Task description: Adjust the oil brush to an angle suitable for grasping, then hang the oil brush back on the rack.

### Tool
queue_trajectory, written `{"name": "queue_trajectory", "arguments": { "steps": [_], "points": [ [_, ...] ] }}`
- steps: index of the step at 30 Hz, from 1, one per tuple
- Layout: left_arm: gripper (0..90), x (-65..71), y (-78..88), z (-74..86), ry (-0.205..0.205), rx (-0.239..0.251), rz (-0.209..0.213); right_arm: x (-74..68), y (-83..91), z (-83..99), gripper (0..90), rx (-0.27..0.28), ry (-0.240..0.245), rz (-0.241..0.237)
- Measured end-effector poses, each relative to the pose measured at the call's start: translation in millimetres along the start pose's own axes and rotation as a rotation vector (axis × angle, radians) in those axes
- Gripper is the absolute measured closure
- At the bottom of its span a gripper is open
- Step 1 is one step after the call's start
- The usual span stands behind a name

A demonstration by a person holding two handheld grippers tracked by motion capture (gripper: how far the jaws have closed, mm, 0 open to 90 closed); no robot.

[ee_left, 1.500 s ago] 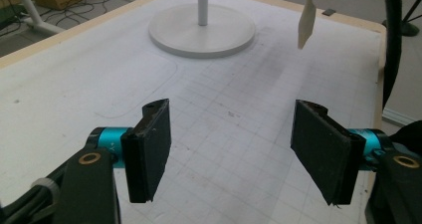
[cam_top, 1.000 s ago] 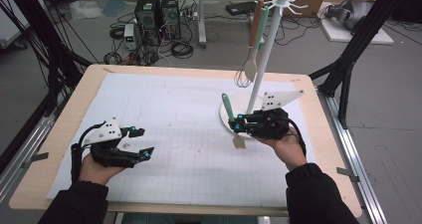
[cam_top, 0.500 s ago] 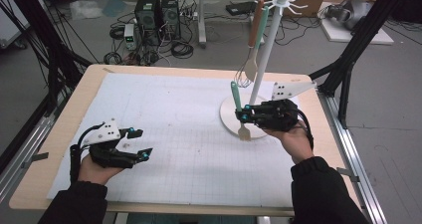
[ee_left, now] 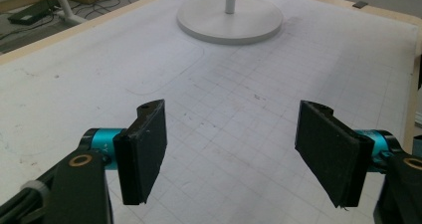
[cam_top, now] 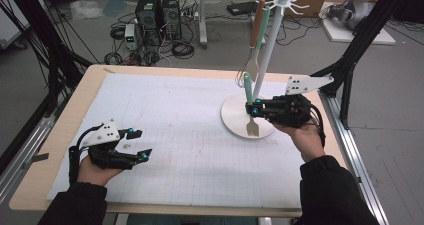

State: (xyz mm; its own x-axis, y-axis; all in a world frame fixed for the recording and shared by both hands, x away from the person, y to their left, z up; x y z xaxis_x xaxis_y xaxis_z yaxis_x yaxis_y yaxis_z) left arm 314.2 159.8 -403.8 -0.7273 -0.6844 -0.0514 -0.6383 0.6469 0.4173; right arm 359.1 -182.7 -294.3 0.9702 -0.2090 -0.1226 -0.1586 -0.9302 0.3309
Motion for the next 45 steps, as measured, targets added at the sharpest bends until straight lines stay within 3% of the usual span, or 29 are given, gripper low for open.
{"name": "queue_trajectory", "arguments": {
  "steps": [29,45],
  "points": [
    [27.8,-5.0,-0.6,1.9,0.014,-0.006,-0.015,7.8,14.8,-7.9,84.3,0.028,-0.011,0.012],
    [27.7,-8.2,-3.1,1.5,0.015,-0.012,-0.019,9.5,25.2,-25.9,84.3,0.046,-0.005,0.030]
  ]
}}
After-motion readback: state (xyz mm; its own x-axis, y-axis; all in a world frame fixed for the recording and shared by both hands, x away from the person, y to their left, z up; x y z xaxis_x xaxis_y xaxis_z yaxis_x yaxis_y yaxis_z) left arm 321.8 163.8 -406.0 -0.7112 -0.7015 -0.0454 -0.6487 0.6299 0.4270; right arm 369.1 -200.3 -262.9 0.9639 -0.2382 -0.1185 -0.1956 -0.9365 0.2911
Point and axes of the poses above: each handheld gripper's, and its own axes: y roughly backward along the jaws, z roughly out of its underside, x roughly to its right, the point moved 8 cm from there along -y, roughly forward along the jaws, and after that the axes turned 9 degrees about -z, right-handed, at the moved point
